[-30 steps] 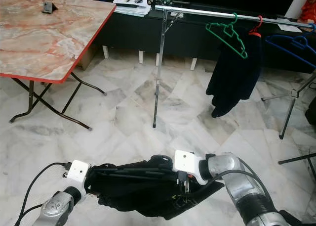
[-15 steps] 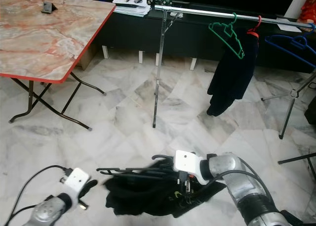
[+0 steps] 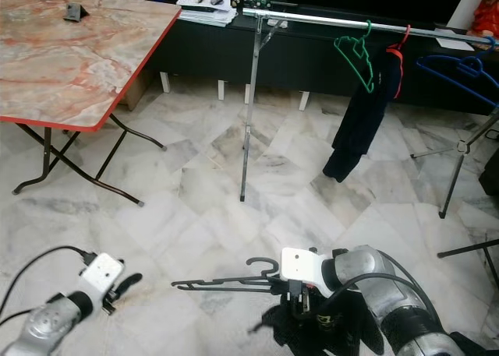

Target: Hang hanger

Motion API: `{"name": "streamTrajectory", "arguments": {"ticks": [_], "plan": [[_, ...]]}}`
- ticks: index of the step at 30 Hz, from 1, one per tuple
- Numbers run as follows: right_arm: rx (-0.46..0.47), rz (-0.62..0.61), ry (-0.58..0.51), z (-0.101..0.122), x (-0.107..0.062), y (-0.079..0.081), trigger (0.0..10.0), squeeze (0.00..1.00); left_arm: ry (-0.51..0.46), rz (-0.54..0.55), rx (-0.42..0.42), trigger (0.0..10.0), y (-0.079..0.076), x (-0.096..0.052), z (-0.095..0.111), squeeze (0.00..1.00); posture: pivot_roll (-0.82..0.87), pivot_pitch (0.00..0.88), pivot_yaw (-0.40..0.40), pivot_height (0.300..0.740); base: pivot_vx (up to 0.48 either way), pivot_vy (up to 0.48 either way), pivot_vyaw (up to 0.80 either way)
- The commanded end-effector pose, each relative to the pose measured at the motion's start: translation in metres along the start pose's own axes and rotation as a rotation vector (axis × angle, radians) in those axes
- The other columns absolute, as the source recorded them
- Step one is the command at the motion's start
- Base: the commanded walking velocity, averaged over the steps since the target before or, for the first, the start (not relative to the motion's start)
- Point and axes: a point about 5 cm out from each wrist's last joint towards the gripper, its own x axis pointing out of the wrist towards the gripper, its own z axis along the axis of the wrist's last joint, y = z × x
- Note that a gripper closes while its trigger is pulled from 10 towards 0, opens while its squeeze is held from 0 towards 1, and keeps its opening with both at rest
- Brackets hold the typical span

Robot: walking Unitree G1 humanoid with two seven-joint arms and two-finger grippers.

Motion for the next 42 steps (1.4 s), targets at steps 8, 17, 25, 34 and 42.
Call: {"name": "streamTrajectory", "arguments": {"ticks": [8,17,25,34,42], "plan": [[-0.127,0.008,0.083,0.011,0.001,-0.014,10.0,0.0,-0.061,-0.442,-0.1,10.0,-0.034,-0.01,0.036,0.0,0.1,0.135,-0.104,0.74,0.0,0.0,0.0],[-0.182,-0.035,0.09,0.034,0.012,-0.029,10.0,0.0,-0.2,-0.463,-0.064,10.0,-0.065,0.021,0.075,0.0,0.11,0.131,-0.104,0.74,0.0,0.0,0.0],[-0.18,-0.057,0.011,0.055,0.015,-0.038,10.0,0.0,-0.21,-0.431,-0.061,10.0,-0.065,0.027,0.09,0.0,0.1,0.148,-0.104,0.74,0.0,0.0,0.0],[-0.192,-0.09,-0.043,0.074,0.016,-0.048,10.0,0.0,-0.198,-0.5,-0.044,10.0,-0.078,0.032,0.094,0.0,0.1,0.153,-0.104,0.74,0.0,0.0,0.0],[-0.195,-0.087,-0.065,0.08,0.02,-0.048,10.0,0.0,-0.206,-0.486,-0.041,10.0,-0.08,0.036,0.098,0.0,0.1,0.155,-0.105,0.74,0.0,0.0,0.0]]}}
